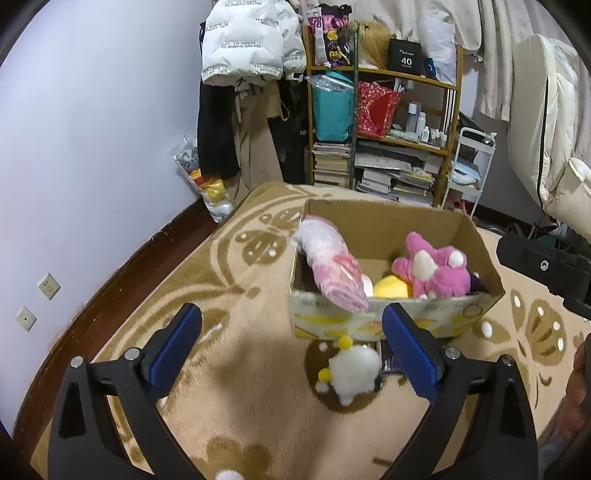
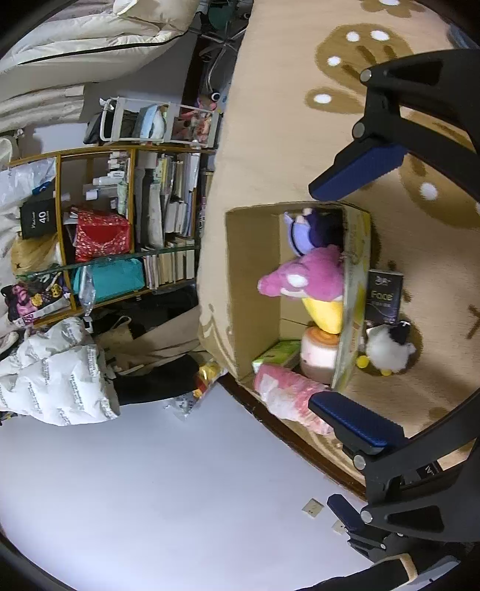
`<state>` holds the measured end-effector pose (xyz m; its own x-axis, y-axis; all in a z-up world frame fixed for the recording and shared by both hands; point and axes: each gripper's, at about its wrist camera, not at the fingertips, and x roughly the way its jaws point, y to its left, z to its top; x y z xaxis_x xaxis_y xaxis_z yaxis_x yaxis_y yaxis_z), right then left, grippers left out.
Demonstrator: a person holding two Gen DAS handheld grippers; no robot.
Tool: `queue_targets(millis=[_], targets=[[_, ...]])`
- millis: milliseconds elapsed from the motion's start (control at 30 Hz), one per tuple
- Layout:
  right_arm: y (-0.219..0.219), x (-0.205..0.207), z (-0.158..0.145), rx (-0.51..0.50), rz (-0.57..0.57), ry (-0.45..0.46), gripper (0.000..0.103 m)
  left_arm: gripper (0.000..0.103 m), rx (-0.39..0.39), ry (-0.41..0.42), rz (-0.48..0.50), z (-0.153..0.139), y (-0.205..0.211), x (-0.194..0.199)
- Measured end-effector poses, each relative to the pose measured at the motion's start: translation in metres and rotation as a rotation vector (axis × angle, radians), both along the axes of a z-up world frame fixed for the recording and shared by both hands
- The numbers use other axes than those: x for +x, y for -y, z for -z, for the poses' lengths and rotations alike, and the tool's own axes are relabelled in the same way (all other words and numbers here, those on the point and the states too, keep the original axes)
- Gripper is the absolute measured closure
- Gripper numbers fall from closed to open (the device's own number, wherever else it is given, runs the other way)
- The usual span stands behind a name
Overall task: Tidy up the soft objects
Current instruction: 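Move both tools down toward the white pom-pom toy and black tissue pack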
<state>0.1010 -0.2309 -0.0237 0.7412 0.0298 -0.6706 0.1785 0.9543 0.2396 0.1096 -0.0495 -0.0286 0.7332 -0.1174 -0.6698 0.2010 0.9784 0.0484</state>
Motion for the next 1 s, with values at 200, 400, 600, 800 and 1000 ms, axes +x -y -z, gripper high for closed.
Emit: queue_targets(millis=[200, 400, 600, 800, 1000], targets=[[-0.004, -0.001, 0.018, -0.002, -0.008, -0.059, 0.000, 0.005, 0.021, -0.042, 0.001, 0.019, 0.002, -0.001], [-0.007, 0.005, 0.039, 0.008, -0.012, -0.116, 0.000, 0.005, 0.070, -0.094, 0.012, 0.041, 0.007, 0.001], [-0.012, 0.015, 0.065, 0.016, -0.020, -0.186, 0.000, 0.005, 0.070, -0.145, 0.018, 0.058, 0.005, 0.007], [-0.016, 0.022, 0.083, 0.018, -0.024, -0.228, 0.000, 0.005, 0.081, -0.184, 0.057, 0.070, 0.014, 0.014], [-0.012, 0.030, 0.098, 0.038, -0.011, -0.272, 0.000, 0.005, 0.073, -0.220, 0.082, 0.084, 0.022, 0.025]])
